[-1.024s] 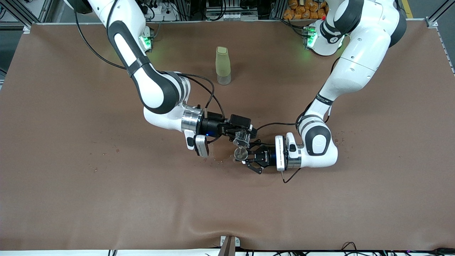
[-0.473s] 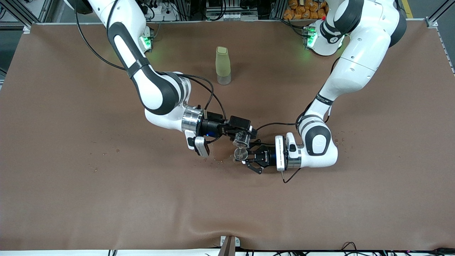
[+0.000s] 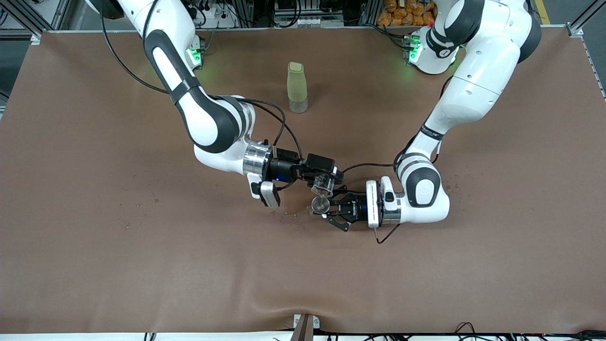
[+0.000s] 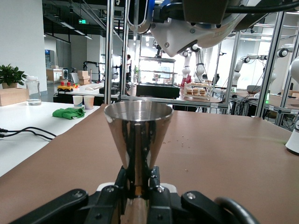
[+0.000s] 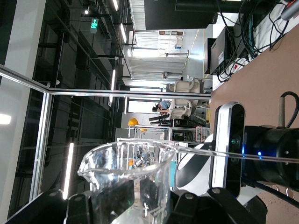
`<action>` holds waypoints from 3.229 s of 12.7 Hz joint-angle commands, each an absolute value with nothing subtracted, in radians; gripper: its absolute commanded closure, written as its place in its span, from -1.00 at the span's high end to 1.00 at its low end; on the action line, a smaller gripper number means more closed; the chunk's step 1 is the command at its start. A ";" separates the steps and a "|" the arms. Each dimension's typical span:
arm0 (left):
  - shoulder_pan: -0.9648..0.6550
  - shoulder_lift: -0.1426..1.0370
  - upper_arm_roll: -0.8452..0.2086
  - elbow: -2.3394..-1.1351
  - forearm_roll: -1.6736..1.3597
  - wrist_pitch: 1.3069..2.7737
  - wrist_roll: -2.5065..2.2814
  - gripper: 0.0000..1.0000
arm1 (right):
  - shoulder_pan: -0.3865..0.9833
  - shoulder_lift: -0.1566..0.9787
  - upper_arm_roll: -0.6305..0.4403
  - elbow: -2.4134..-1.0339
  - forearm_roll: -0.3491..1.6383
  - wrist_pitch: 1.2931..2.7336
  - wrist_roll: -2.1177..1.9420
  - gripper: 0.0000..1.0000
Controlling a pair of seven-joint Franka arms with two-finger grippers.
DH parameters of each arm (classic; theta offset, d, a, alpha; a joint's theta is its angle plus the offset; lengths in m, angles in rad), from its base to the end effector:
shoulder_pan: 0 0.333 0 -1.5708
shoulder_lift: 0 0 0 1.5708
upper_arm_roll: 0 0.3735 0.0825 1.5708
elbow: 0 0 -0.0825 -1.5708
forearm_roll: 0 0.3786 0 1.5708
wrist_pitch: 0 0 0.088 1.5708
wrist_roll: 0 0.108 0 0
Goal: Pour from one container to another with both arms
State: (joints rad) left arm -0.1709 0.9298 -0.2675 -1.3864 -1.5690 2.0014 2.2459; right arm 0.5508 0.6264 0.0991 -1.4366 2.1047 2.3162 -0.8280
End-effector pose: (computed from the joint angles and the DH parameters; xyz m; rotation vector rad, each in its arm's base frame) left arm 0.7067 -0.3329 0.2382 1.2918 -1.2197 1.1057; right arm 0.6266 0.4722 0.4273 -1.5228 0.1383 -0.2642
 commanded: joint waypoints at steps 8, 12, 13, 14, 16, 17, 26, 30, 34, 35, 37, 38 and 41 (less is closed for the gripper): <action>-0.170 0.896 -0.268 -1.419 -1.554 2.000 2.226 -1.00 | 0.584 0.626 0.089 -1.433 2.224 2.310 -0.813 -1.00; -0.160 0.896 -0.267 -1.427 -1.552 1.994 2.227 -1.00 | 0.574 0.626 0.089 -1.433 2.226 2.310 -0.815 -1.00; -0.158 0.894 -0.267 -1.427 -1.551 1.993 2.227 -1.00 | 0.572 0.626 0.089 -1.433 2.229 2.310 -0.815 -1.00; -0.158 0.894 -0.268 -1.427 -1.539 1.993 2.226 -1.00 | 0.574 0.626 0.089 -1.433 2.255 2.310 -0.815 -1.00; -0.156 0.896 -0.268 -1.427 -1.534 1.993 2.221 -1.00 | 0.575 0.626 0.087 -1.431 2.279 2.310 -0.815 -1.00; -0.158 0.894 -0.268 -1.425 -1.532 1.993 2.218 -1.00 | 0.574 0.626 0.087 -1.431 2.281 2.310 -0.815 -1.00; -0.155 0.894 -0.268 -1.422 -1.529 1.982 2.204 -1.00 | 0.583 0.626 0.089 -1.433 2.391 2.310 -0.810 -1.00; -0.155 0.894 -0.268 -1.422 -1.529 1.982 2.192 -1.00 | 0.584 0.626 0.089 -1.437 2.422 2.310 -0.815 -1.00; -0.146 0.893 -0.267 -1.422 -1.528 1.980 2.186 -1.00 | 0.577 0.626 0.089 -1.448 2.459 2.310 -0.813 -1.00; -0.144 0.893 -0.267 -1.422 -1.516 1.979 2.184 -1.00 | 0.580 0.626 0.089 -1.448 2.491 2.310 -0.813 -1.00; -0.133 0.893 -0.270 -1.422 -1.493 1.979 2.183 -1.00 | 0.581 0.624 0.089 -1.448 2.502 2.312 -0.813 -1.00; -0.133 0.893 -0.268 -1.422 -1.493 1.973 2.183 -1.00 | 0.581 0.624 0.089 -1.448 2.502 2.312 -0.813 -1.00; -0.133 0.894 -0.268 -1.417 -1.493 1.973 2.181 -1.00 | 0.584 0.624 0.089 -1.448 2.503 2.310 -0.813 -1.00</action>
